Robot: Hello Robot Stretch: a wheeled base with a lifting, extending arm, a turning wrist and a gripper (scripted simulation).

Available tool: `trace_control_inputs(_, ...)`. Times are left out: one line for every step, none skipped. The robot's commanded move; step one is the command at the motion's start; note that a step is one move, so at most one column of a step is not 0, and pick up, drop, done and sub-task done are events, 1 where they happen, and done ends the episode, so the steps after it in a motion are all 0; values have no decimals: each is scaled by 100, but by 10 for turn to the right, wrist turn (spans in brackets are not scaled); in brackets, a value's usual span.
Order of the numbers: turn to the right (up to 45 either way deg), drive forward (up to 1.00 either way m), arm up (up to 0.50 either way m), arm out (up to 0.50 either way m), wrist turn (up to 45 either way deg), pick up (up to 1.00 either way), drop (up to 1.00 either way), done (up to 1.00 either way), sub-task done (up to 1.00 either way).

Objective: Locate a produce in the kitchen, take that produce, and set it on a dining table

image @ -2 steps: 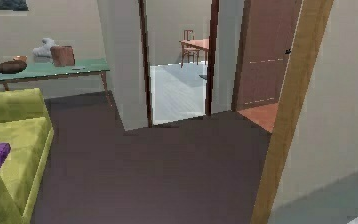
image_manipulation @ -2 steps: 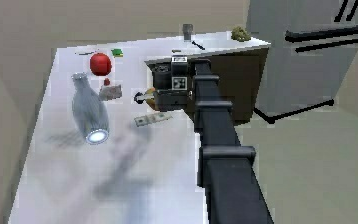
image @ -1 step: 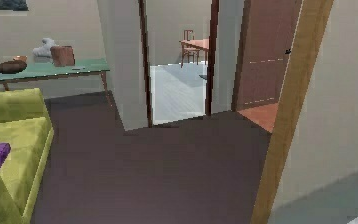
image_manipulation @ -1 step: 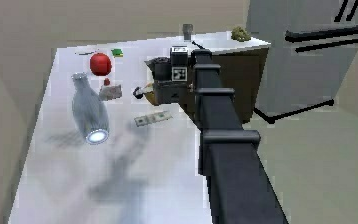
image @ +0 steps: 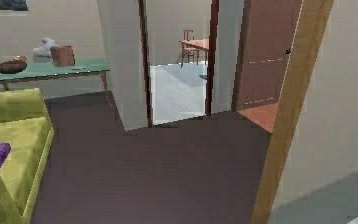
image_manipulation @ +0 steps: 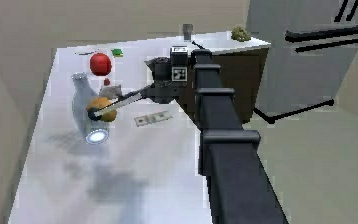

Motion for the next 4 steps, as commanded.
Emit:
trace_control_inputs(0, 0, 0, 0, -450, 0, 0, 0, 0)
trace_control_inputs(0, 0, 0, 0, -240, 0, 0, 0, 0)
trace_control_inputs(0, 0, 0, -30, 0, 0, 0, 0, 0)
trace_control_inputs(-450, 0, 0, 0, 0, 0, 0, 0, 0)
